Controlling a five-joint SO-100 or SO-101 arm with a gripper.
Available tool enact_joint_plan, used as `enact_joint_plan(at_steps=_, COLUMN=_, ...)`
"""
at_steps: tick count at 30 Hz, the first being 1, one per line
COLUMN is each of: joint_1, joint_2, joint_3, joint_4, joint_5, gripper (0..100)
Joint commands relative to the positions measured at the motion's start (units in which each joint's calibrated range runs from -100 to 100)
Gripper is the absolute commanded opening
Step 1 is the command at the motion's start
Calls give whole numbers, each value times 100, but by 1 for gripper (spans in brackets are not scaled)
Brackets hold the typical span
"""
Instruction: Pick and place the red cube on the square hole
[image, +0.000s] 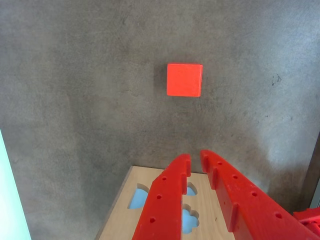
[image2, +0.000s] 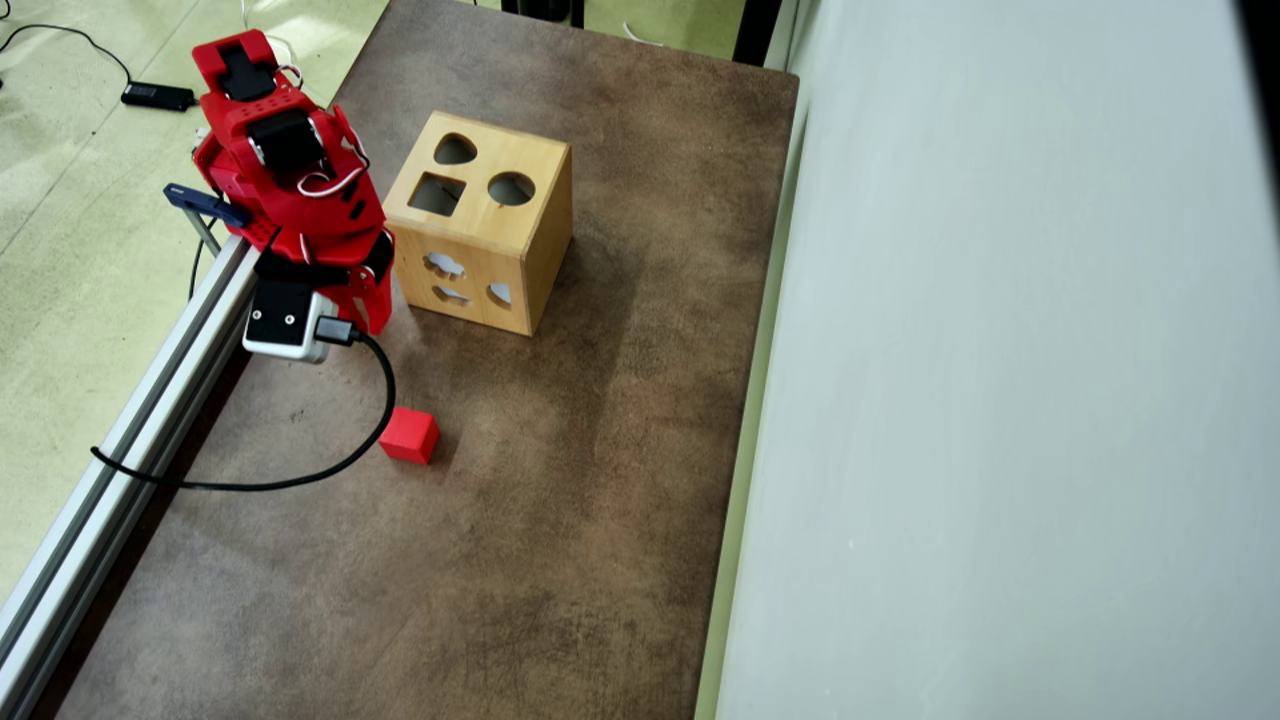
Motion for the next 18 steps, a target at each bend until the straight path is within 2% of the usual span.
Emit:
enact_joint_plan(at_steps=1, joint_1=6, joint_2=-375, joint_3=-303, joint_4=-22, joint_5=10, gripper=5)
enact_joint_plan(at_steps=6, joint_1=6, joint_2=-375, joint_3=-303, joint_4=-38, joint_5=15, gripper=9)
enact_joint_plan(at_steps=14, joint_1=43, joint_2=-375, joint_3=-232, joint_4=2, joint_5=20, gripper=39)
enact_joint_plan(at_steps=18, joint_1=184, joint_2=-282, joint_3=-294, joint_4=356, joint_5=20, gripper=47)
